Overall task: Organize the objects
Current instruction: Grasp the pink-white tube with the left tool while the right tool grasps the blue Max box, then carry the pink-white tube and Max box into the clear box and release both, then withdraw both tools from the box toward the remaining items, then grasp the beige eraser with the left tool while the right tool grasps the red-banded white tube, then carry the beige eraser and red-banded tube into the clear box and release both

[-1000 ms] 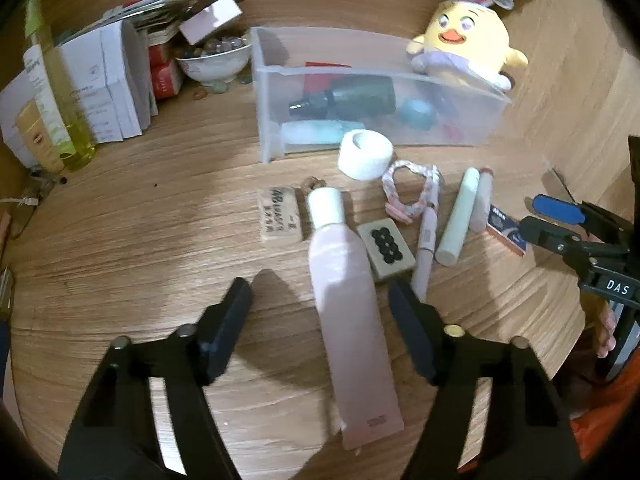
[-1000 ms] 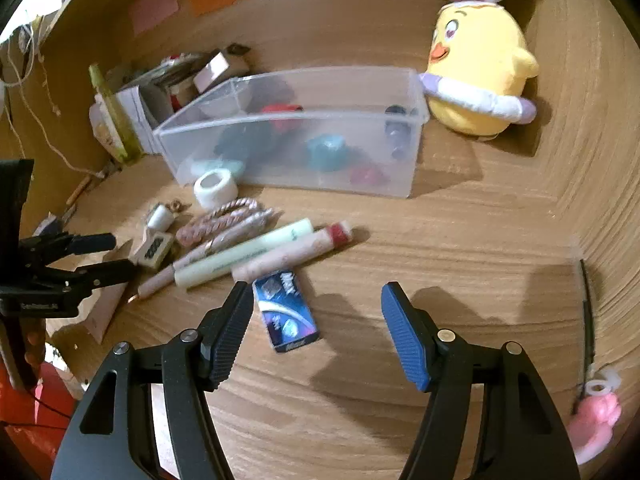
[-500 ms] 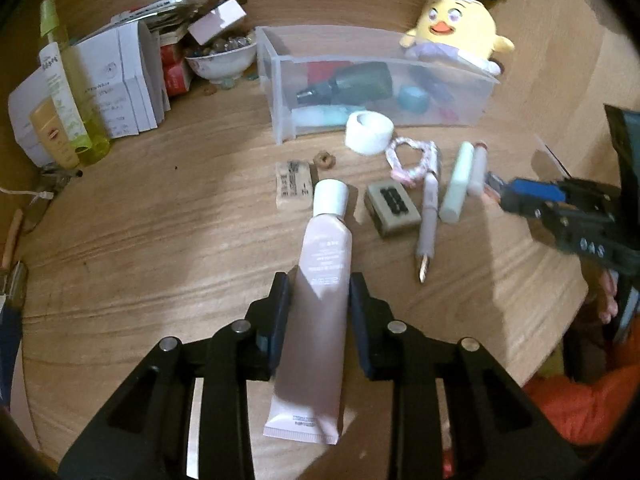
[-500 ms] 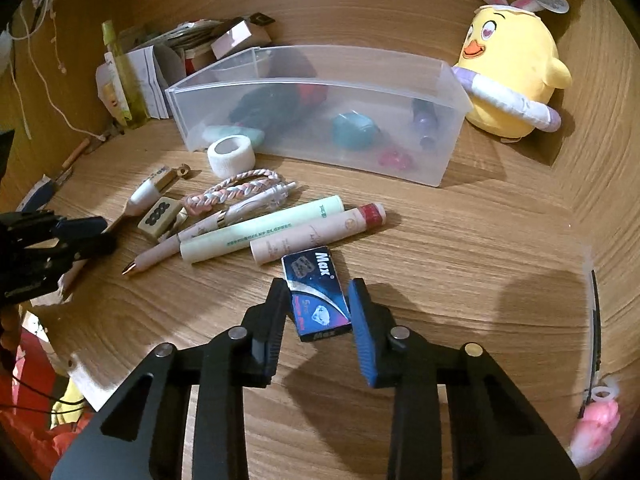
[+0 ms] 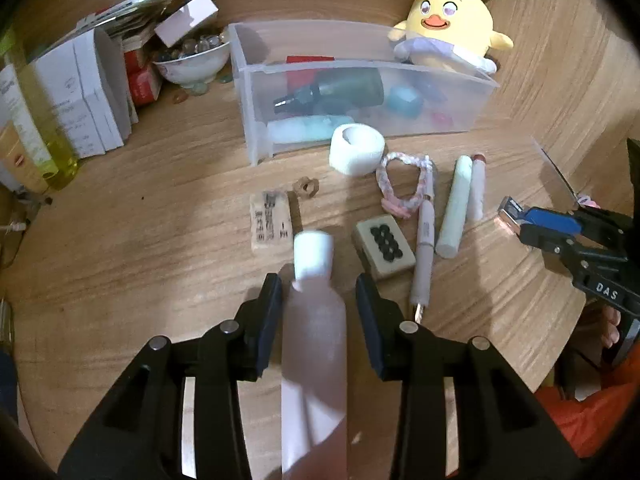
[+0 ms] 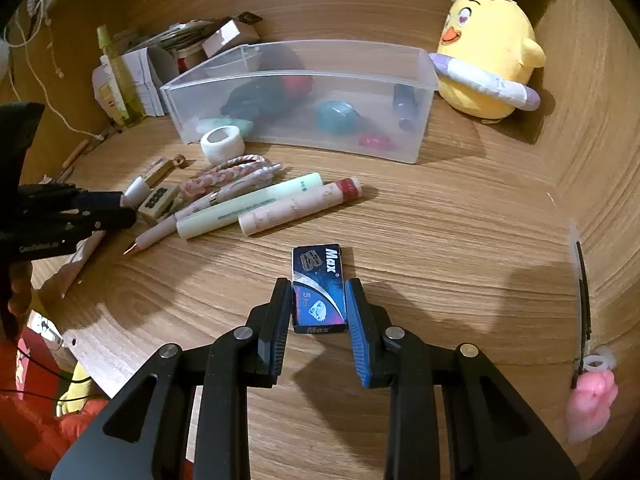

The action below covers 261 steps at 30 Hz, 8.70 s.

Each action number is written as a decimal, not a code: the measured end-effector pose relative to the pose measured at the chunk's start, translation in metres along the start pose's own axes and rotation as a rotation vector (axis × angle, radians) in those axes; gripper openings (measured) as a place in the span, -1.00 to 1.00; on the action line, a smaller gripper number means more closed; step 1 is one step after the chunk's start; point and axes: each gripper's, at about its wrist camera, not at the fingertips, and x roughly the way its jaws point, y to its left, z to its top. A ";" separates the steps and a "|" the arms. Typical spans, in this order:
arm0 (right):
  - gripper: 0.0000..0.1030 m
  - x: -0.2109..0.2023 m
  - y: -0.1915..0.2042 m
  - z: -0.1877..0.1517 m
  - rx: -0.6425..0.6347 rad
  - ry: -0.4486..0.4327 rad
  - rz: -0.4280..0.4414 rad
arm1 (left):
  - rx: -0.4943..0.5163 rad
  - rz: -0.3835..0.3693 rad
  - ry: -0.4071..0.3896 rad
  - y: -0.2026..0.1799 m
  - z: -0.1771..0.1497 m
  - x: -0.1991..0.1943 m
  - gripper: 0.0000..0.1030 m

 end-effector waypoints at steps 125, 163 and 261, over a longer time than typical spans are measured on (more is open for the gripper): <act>0.13 0.042 -0.020 0.158 -0.007 -0.184 -0.082 | -0.084 0.030 -0.264 0.010 0.150 -0.010 0.57; 0.70 0.034 0.011 0.047 -0.198 0.036 0.033 | -0.108 0.112 -0.027 0.030 0.027 0.015 0.73; 0.61 0.071 -0.014 0.165 0.010 -0.110 0.066 | -0.117 0.011 -0.180 0.015 0.141 0.028 -0.54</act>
